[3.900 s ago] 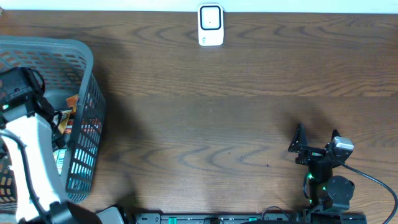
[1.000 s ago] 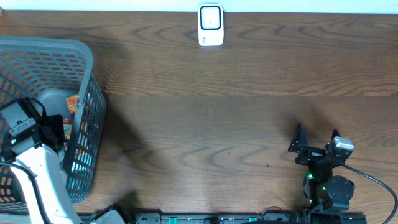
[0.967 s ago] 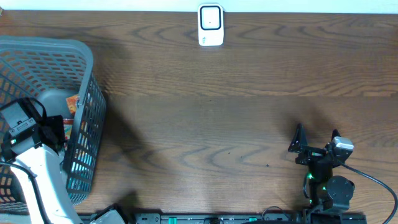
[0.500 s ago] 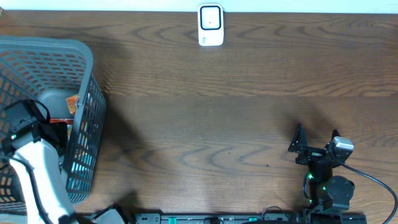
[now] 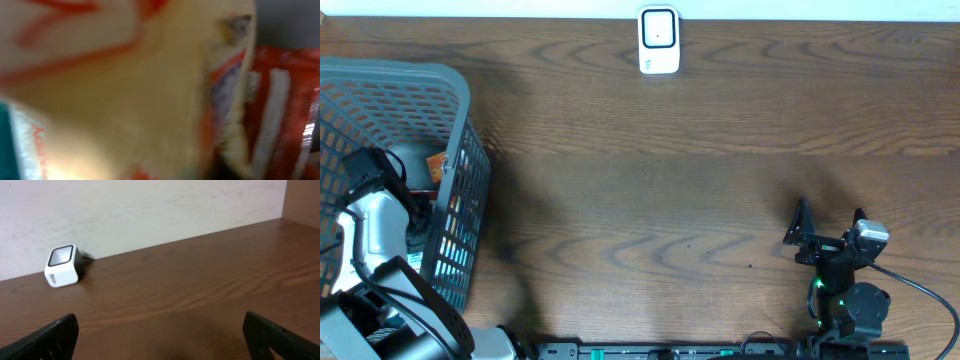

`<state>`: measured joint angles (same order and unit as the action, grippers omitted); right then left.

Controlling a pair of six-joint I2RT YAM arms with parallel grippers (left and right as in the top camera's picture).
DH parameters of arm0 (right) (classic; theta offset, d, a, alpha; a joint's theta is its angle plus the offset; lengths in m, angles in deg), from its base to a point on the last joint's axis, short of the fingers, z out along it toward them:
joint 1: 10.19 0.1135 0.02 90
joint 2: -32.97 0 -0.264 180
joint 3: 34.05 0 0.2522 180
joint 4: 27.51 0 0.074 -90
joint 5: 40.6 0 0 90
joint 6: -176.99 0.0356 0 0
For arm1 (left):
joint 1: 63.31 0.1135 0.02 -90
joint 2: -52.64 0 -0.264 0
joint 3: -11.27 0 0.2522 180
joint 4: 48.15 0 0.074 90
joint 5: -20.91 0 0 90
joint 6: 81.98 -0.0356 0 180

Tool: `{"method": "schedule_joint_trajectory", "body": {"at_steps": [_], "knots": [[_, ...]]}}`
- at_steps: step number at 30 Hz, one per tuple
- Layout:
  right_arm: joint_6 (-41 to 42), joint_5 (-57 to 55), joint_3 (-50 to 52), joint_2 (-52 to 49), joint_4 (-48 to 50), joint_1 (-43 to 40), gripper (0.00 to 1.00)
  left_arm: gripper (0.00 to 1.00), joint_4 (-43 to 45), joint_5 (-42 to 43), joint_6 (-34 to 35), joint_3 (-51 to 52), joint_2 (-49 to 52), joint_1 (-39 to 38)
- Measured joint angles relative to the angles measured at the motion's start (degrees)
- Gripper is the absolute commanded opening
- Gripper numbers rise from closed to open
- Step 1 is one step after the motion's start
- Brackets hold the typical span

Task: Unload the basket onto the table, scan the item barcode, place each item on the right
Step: 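Grasp the yellow snack bag with the left gripper and lift it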

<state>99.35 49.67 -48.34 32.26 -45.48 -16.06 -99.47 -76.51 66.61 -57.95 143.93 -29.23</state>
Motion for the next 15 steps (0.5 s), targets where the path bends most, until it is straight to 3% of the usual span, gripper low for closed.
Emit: {"method": "schedule_joint_trajectory", "body": {"at_steps": [9, 15], "knots": [[0.0, 0.0, 0.0, 0.0, 0.0, 0.0, 0.99, 0.07, 3.1, 0.2, -2.2, -0.9, -0.6, 0.0], [0.0, 0.0, 0.0, 0.0, 0.0, 0.0, 0.99, 0.07, 3.1, 1.3, -4.9, -0.9, -8.1, 0.0]]}}
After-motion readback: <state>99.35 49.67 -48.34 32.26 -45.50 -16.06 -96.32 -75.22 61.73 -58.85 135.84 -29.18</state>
